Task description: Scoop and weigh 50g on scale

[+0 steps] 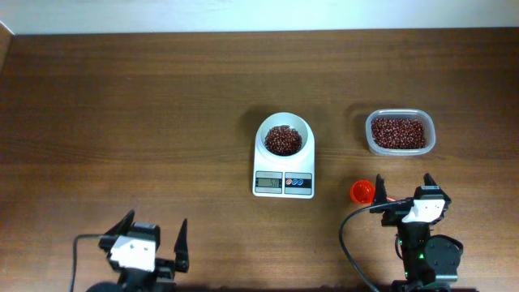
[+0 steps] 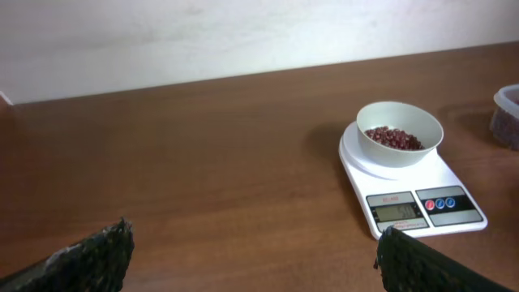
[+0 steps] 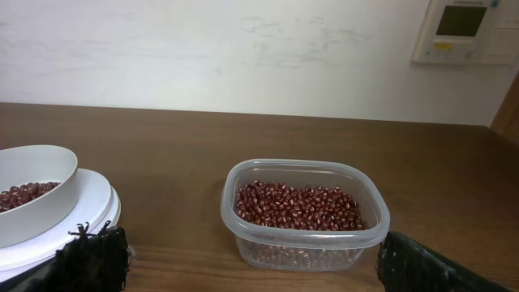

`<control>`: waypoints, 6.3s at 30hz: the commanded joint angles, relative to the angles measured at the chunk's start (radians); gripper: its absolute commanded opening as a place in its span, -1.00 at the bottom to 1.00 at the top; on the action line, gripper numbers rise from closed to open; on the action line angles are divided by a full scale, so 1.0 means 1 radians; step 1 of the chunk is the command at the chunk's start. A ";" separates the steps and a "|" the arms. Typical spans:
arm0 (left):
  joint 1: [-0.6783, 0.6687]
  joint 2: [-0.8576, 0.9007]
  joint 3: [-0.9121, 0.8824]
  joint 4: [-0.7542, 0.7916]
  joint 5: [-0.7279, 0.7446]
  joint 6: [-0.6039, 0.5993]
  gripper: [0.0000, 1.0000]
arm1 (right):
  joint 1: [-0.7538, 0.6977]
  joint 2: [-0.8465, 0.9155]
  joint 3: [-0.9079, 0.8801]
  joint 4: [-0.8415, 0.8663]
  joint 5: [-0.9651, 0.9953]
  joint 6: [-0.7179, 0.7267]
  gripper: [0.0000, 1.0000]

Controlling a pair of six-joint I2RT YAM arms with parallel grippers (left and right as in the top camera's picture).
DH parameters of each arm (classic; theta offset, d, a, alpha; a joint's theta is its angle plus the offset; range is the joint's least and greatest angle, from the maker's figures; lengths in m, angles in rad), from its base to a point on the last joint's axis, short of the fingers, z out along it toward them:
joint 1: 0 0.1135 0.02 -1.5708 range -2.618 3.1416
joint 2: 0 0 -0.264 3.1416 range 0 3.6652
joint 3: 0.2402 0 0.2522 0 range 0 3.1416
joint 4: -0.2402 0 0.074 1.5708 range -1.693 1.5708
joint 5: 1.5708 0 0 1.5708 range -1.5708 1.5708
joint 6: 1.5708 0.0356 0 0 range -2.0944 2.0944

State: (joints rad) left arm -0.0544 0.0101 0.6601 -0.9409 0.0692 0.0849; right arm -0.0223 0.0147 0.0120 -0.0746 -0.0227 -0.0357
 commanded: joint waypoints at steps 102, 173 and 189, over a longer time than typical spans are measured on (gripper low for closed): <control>0.060 -0.005 -0.651 0.874 0.049 0.043 0.98 | 0.009 -0.011 -0.006 -0.004 0.002 -0.006 0.97; 0.059 -0.004 -0.651 0.858 -0.058 -0.013 0.98 | 0.009 -0.011 -0.006 -0.004 0.002 -0.005 0.97; 0.059 -0.004 -0.651 0.858 -0.058 -0.013 0.98 | 0.009 -0.011 -0.006 -0.004 0.002 -0.005 0.97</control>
State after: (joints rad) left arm -0.0002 0.0109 0.0116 -0.0761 0.0250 0.0845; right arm -0.0223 0.0147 0.0120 -0.0746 -0.0227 -0.0376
